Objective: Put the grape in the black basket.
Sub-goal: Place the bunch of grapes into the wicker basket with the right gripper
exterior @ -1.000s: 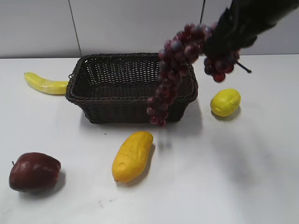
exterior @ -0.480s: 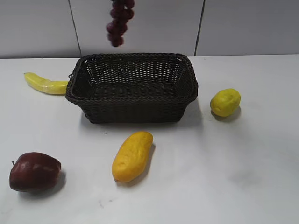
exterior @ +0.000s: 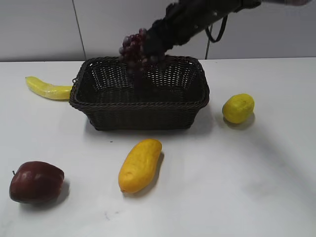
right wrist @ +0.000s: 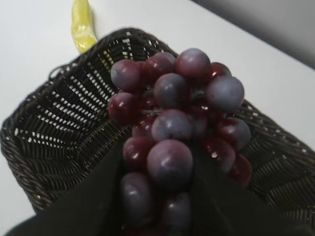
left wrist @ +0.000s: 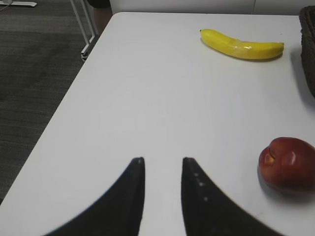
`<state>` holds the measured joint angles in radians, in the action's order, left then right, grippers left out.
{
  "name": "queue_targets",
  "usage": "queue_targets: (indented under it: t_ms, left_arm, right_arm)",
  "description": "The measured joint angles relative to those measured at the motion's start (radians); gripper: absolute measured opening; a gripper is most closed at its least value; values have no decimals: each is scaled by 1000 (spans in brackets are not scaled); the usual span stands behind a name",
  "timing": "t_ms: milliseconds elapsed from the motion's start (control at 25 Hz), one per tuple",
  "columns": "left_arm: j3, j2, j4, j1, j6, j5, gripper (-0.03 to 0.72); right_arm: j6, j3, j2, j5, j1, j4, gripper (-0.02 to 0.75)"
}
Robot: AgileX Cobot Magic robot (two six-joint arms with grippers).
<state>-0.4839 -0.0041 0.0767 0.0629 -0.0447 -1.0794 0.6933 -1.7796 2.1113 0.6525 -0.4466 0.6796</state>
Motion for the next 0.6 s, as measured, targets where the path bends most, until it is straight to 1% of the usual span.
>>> queue_targets:
  t_ms: [240, 280, 320, 480, 560, 600]
  left_arm:
    - [0, 0, 0, 0, 0, 0, 229]
    - [0, 0, 0, 0, 0, 0, 229]
    - [0, 0, 0, 0, 0, 0, 229]
    - [0, 0, 0, 0, 0, 0, 229]
    - [0, 0, 0, 0, 0, 0, 229]
    - [0, 0, 0, 0, 0, 0, 229]
  right_arm:
    - [0, -1, 96, 18, 0, 0, 249]
    - [0, -1, 104, 22, 0, -2, 269]
    - [0, -1, 110, 28, 0, -7, 316]
    - [-1, -2, 110, 43, 0, -52, 568]
    - [-2, -3, 97, 58, 0, -91, 624]
    - [-10, -3, 85, 61, 0, -119, 633]
